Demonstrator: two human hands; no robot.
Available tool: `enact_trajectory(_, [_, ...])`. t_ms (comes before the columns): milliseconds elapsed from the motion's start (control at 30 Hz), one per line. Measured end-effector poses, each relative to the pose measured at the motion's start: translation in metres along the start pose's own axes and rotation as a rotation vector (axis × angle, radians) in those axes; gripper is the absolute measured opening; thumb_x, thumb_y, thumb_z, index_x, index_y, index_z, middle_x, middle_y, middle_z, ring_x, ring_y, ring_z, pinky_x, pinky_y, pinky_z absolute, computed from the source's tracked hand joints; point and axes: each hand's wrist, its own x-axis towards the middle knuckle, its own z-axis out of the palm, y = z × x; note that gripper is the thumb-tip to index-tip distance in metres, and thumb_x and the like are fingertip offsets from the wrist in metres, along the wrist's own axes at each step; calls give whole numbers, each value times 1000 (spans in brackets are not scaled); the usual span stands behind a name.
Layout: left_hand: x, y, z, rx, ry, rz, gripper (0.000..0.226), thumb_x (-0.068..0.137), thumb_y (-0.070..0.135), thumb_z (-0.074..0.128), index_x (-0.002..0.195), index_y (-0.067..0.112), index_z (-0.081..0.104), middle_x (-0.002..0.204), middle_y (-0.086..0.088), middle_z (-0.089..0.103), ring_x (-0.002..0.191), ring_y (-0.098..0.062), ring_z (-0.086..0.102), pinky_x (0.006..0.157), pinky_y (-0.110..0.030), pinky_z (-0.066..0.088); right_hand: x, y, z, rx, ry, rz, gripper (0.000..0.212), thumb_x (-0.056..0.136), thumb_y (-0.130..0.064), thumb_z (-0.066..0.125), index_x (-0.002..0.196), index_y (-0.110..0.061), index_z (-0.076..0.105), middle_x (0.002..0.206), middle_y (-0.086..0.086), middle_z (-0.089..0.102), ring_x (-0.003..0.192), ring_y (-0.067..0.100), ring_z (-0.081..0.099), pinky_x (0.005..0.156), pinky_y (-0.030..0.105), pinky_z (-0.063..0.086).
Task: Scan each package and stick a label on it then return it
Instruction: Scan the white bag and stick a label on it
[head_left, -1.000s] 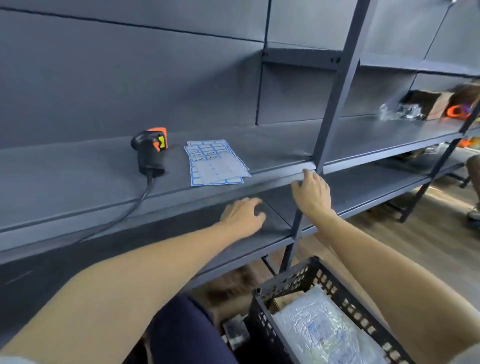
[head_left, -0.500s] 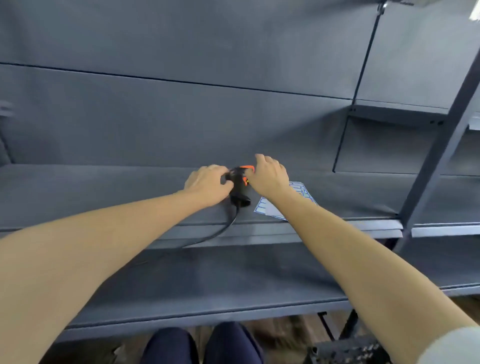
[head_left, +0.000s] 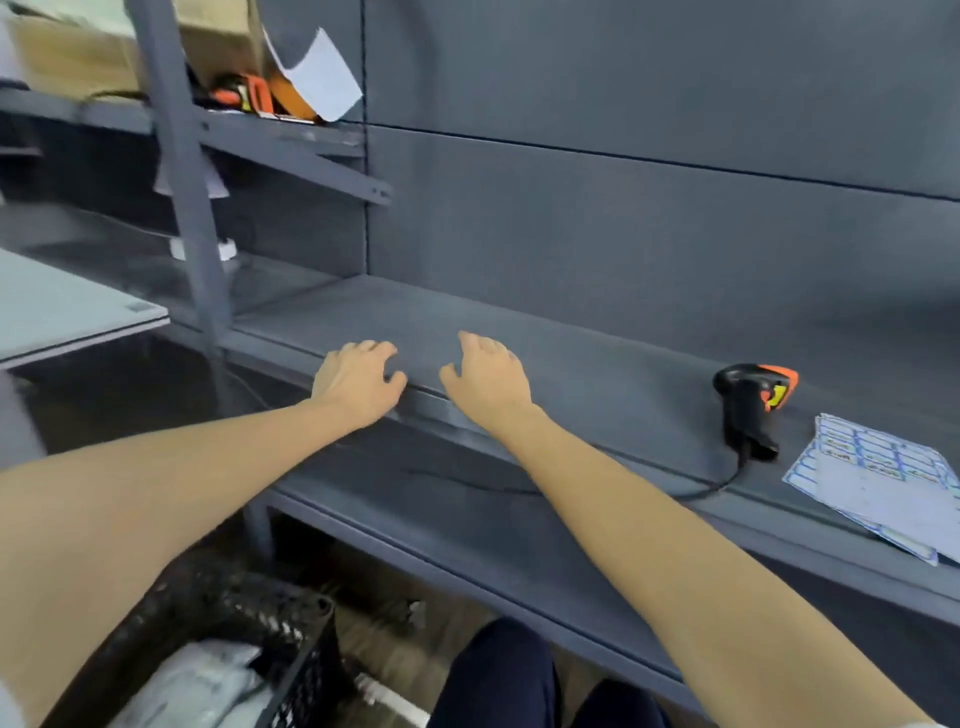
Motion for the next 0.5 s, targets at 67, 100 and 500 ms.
enact_trajectory(67, [-18, -43, 11, 39, 1, -74, 42, 94, 31, 46, 133, 16, 52, 132, -9, 56, 121, -30, 48, 99, -37, 37, -2, -34, 33, 58, -46, -78, 45, 96, -25, 43, 136, -4, 43, 138, 14, 49, 129, 29, 41, 107, 36, 28])
enact_trajectory(100, [-28, -64, 18, 56, -7, -112, 41, 94, 31, 47, 132, 16, 52, 131, -9, 56, 120, -31, 49, 97, -37, 37, -5, -51, 51, 98, -77, -112, 46, 96, -25, 44, 136, -4, 43, 138, 14, 49, 129, 30, 41, 107, 36, 29])
enact_trajectory(500, [-196, -230, 145, 20, -297, -542, 41, 93, 36, 46, 130, 20, 51, 126, -4, 56, 118, -26, 51, 94, -36, 40, -94, -129, 264, 91, -691, -231, 45, 96, -25, 43, 138, -8, 41, 138, 13, 47, 129, 32, 41, 105, 41, 34])
